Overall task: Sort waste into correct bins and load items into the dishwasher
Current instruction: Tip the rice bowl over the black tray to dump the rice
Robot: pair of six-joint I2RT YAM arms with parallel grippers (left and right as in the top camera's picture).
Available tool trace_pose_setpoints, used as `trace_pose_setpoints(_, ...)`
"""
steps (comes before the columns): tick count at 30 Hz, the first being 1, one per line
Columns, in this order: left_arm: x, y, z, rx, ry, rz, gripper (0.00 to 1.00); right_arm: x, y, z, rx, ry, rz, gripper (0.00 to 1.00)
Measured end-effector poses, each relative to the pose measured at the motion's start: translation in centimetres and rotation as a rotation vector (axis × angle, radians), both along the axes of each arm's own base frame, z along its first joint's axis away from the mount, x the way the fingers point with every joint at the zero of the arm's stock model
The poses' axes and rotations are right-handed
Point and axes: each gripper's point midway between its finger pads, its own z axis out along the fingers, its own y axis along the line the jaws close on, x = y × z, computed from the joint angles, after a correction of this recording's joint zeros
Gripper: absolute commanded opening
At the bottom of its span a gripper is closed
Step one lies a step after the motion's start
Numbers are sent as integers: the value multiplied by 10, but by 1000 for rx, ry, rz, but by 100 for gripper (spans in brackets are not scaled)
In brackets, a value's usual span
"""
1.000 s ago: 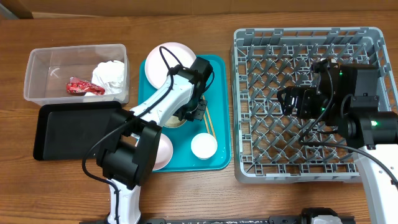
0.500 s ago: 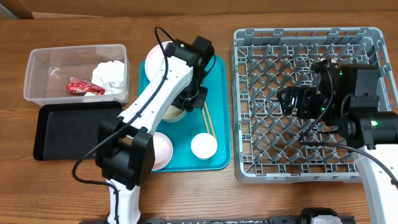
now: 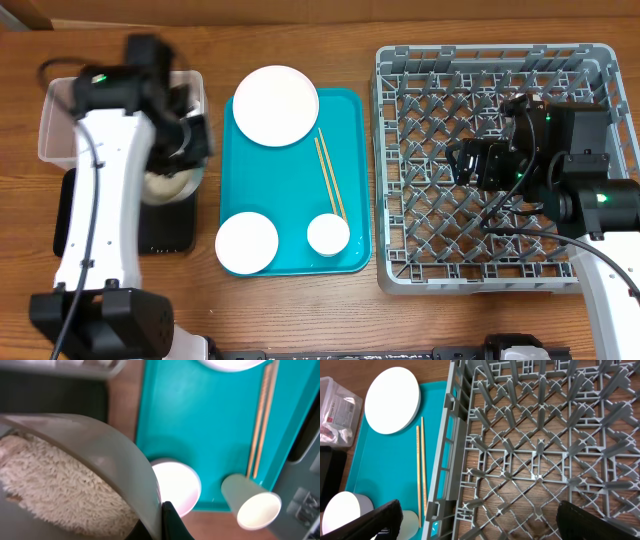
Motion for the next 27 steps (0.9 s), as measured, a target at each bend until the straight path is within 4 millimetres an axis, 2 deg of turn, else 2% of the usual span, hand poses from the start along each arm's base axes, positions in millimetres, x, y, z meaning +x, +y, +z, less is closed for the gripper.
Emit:
trace_pose_setpoints(3, -13, 19, -25, -112, 50, 38, 4, 0, 0, 0, 0, -1, 0, 100)
trace_pose_setpoints(8, -26, 36, -69, -351, 53, 113, 4, 0, 0, 0, 0, -1, 0, 100)
trace_pose_setpoints(13, -27, 56, -89, -537, -58, 234, 4, 0, 0, 0, 0, -1, 1, 100)
trace_pose_setpoints(18, -22, 75, -82, -683, -188, 345, 4, 0, 0, 0, 0, -1, 1, 100)
trace_pose_setpoints(27, -4, 92, -37, -920, -430, 403, 4, 0, 0, 0, 0, 2, 0, 100)
